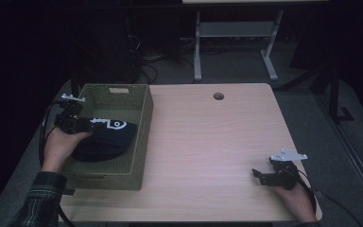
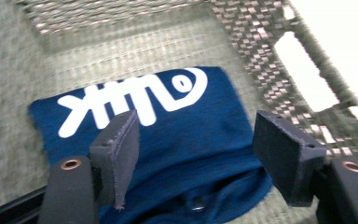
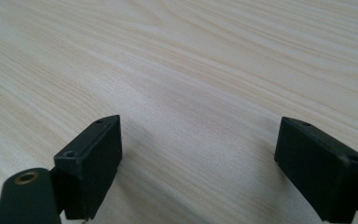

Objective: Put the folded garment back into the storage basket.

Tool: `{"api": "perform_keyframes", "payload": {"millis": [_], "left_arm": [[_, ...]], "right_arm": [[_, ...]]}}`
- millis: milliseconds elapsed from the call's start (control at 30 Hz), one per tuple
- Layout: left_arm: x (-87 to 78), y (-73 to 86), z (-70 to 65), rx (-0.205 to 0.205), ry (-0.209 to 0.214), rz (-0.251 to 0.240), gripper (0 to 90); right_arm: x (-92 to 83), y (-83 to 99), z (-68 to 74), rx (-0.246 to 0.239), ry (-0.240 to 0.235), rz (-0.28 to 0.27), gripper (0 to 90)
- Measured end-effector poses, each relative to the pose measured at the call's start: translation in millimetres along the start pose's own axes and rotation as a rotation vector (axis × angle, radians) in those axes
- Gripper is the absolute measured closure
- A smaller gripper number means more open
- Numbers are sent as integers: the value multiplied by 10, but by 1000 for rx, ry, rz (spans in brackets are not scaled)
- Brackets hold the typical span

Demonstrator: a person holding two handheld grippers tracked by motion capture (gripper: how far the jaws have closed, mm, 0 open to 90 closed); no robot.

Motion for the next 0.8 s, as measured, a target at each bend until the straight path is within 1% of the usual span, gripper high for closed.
{"api": "perform_keyframes", "payload": {"millis": [33,100,167,233,367,500,567,700,800], "left_arm": [[1,-11,-49,3,9,-4,300],[7,-42,-160,9,31,-27,285],[13,-60,-230,15,44,-41,272],[36,-80,-332,16,61,-56,264],[79,-108,-510,35,93,-59,255],[116,-161,-703,57,119,-76,251],[141,-176,-797,70,131,-76,251],[197,-186,-974,91,158,-74,251],[262,-172,-1148,103,188,-73,251]], "right_arm": [[0,0,0,-1,0,0,144],[0,0,0,0,0,0,145],[0,0,-1,-1,0,-1,145],[0,0,0,0,0,0,144],[0,0,0,0,0,0,145],[0,0,0,0,0,0,144],[0,0,0,0,0,0,145],[0,1,0,1,0,1,145],[0,1,0,0,0,0,145]]}}
Point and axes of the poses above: each handheld gripper's, and its own axes: x roughly forward along the jaws, y roughly out of its underside, z roughly to its left, the point moved 7 cm from there along x, roughly forward along the jaws, and after that the axes turned 10 degrees about -z, right-handed, at the moved point
